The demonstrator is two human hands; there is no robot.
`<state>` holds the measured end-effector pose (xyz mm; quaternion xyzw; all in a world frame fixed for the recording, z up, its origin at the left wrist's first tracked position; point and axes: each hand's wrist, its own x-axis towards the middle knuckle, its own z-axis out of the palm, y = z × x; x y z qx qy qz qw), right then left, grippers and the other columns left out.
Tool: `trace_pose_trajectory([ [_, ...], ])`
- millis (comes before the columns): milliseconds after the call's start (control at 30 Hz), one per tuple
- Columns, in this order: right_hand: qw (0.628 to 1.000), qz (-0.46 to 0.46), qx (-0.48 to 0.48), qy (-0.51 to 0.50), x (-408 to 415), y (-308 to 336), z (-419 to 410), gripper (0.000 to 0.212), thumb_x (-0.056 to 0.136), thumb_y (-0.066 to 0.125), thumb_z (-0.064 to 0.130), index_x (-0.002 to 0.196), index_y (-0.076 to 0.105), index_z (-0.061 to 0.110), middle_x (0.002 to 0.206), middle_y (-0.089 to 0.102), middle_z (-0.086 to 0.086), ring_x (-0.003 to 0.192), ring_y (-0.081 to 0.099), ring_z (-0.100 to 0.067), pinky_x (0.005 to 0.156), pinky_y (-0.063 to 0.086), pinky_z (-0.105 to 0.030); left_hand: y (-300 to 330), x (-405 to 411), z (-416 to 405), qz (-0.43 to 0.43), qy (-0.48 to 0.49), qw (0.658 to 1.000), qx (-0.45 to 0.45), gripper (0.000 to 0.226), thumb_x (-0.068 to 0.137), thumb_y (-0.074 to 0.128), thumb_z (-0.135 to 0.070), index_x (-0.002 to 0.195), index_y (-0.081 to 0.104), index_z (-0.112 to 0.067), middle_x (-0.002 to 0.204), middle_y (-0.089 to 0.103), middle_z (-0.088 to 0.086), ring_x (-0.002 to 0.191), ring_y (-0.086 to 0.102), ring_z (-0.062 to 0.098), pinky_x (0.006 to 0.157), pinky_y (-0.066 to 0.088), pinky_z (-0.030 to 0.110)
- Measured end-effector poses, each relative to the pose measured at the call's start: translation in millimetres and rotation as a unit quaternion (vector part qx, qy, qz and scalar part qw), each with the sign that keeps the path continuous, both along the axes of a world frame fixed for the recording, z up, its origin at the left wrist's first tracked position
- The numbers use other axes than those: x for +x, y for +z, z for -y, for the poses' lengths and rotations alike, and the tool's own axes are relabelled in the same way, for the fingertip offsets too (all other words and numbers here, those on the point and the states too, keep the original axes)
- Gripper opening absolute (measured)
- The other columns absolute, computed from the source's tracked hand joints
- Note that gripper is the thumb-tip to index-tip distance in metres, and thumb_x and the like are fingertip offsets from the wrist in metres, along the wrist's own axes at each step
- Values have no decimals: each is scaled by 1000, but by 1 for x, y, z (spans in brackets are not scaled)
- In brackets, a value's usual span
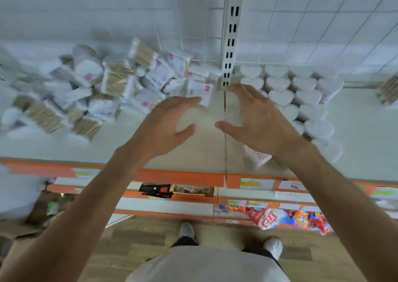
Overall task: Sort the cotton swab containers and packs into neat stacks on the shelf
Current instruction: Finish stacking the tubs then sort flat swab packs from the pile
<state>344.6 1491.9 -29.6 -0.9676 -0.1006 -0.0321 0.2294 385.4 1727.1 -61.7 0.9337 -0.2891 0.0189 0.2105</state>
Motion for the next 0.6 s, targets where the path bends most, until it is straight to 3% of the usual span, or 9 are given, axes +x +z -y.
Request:
trace_pose_trajectory([
  [67, 1000, -12, 3, 0, 2, -4, -33, 77, 89, 67, 51, 150, 33, 19, 147, 43, 0, 126, 49, -22, 95, 41, -31, -4, 6, -32, -10, 6, 1000, 0, 60, 97, 60, -35, 153, 38, -30, 149, 48, -5, 137, 40, 14, 111, 34, 32],
  [200, 998, -60, 0, -2, 5, -11, -72, 79, 90, 64, 54, 153, 29, 20, 154, 36, 1, 135, 42, -20, 101, 36, -28, -18, 12, -79, -41, 19, 999, -28, 61, 96, 62, -36, 151, 38, -35, 150, 45, -13, 138, 37, 5, 104, 26, 12],
  [333, 997, -69, -16, -13, 13, -12, -90, 76, 91, 63, 53, 152, 31, 20, 153, 38, 1, 133, 44, -20, 92, 30, -22, -36, 13, -109, -60, 68, 993, -81, 61, 94, 65, -35, 149, 41, -33, 153, 41, -8, 142, 35, 8, 115, 30, 32],
  [433, 996, -82, -15, -21, 16, -17, -101, 76, 91, 64, 51, 152, 32, 20, 152, 39, 1, 132, 45, -20, 94, 32, -24, -42, 19, -123, -51, 110, 990, -79, 61, 93, 66, -33, 149, 42, -28, 150, 41, 2, 141, 37, 17, 113, 31, 36],
  [600, 992, -123, -15, -17, 23, -25, -125, 78, 93, 63, 50, 155, 27, 22, 159, 31, 4, 142, 37, -17, 105, 33, -28, -40, 57, -126, -55, 105, 988, -98, 63, 89, 64, -33, 147, 47, -17, 140, 48, 5, 130, 44, 18, 105, 34, 29],
])
